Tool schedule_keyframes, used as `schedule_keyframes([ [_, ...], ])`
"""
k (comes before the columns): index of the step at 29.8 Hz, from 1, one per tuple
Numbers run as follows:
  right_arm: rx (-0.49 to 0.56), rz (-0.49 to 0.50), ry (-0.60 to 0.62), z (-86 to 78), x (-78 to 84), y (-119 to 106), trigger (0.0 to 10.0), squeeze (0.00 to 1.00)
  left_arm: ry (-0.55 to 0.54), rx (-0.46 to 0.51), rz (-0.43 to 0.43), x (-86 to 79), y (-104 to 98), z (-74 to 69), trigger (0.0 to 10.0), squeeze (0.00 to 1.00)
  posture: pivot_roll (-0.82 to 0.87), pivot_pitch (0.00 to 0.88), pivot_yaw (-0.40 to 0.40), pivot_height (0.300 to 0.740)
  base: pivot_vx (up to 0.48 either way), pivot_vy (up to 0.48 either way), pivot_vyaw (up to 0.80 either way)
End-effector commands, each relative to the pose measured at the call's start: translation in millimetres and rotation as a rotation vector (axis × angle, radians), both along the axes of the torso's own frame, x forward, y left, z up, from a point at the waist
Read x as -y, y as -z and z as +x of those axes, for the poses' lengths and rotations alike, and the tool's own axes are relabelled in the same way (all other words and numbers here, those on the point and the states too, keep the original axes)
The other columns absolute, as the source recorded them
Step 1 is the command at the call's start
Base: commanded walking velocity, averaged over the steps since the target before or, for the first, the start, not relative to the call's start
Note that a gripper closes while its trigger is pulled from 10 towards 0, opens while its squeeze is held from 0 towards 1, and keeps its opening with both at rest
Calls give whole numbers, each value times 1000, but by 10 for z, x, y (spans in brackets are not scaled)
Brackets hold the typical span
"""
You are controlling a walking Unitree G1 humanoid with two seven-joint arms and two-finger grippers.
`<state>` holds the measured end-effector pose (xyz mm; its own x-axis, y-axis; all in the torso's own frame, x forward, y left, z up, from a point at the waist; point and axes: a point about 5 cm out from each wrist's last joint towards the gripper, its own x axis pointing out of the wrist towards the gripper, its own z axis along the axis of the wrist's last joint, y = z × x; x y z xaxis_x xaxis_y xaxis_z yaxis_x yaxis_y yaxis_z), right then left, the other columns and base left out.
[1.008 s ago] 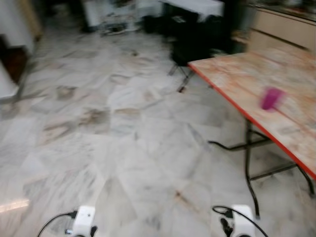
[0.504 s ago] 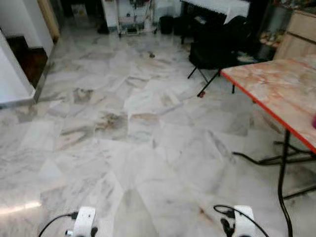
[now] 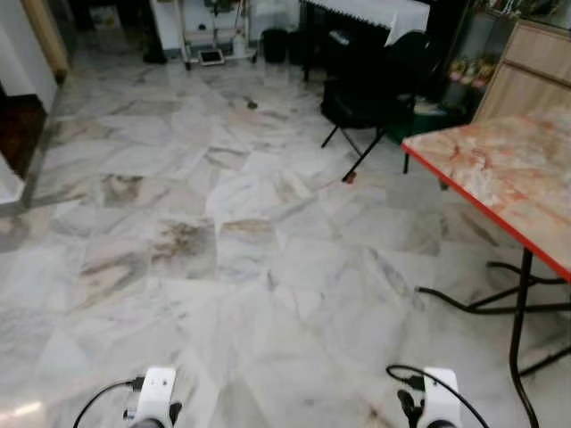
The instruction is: Setting the table
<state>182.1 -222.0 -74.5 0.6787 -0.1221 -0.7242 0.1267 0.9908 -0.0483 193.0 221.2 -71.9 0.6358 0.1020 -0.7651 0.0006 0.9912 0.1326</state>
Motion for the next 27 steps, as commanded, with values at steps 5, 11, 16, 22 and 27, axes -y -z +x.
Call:
schedule_keyframes([
  [5, 0, 21, -14, 28, -98, 9, 10000, 0, -29, -28, 10, -84, 25, -78, 10000, 0, -4, 0, -3, 724, 395, 0, 0],
  [11, -6, 4, -18, 21, -100, 13, 10000, 0, -25, -15, 11, -103, 3, -48, 10000, 0, -2, 0, -2, 724, 391, 0, 0],
  [16, 2, 23, -10, 29, -123, 13, 10000, 0, -20, -11, 12, -92, 0, -38, 10000, 0, -3, 0, -1, 724, 388, 0, 0],
  [22, -7, -1, -24, 34, -127, 14, 10000, 0, -20, -3, 13, -68, -3, -25, 10000, 0, -2, 0, -3, 724, 386, 0, 0],
  [27, -3, 15, -17, 38, -145, 14, 10000, 0, -16, -2, 12, -61, -1, -25, 10000, 0, -2, 0, -2, 724, 379, 0, 0],
])
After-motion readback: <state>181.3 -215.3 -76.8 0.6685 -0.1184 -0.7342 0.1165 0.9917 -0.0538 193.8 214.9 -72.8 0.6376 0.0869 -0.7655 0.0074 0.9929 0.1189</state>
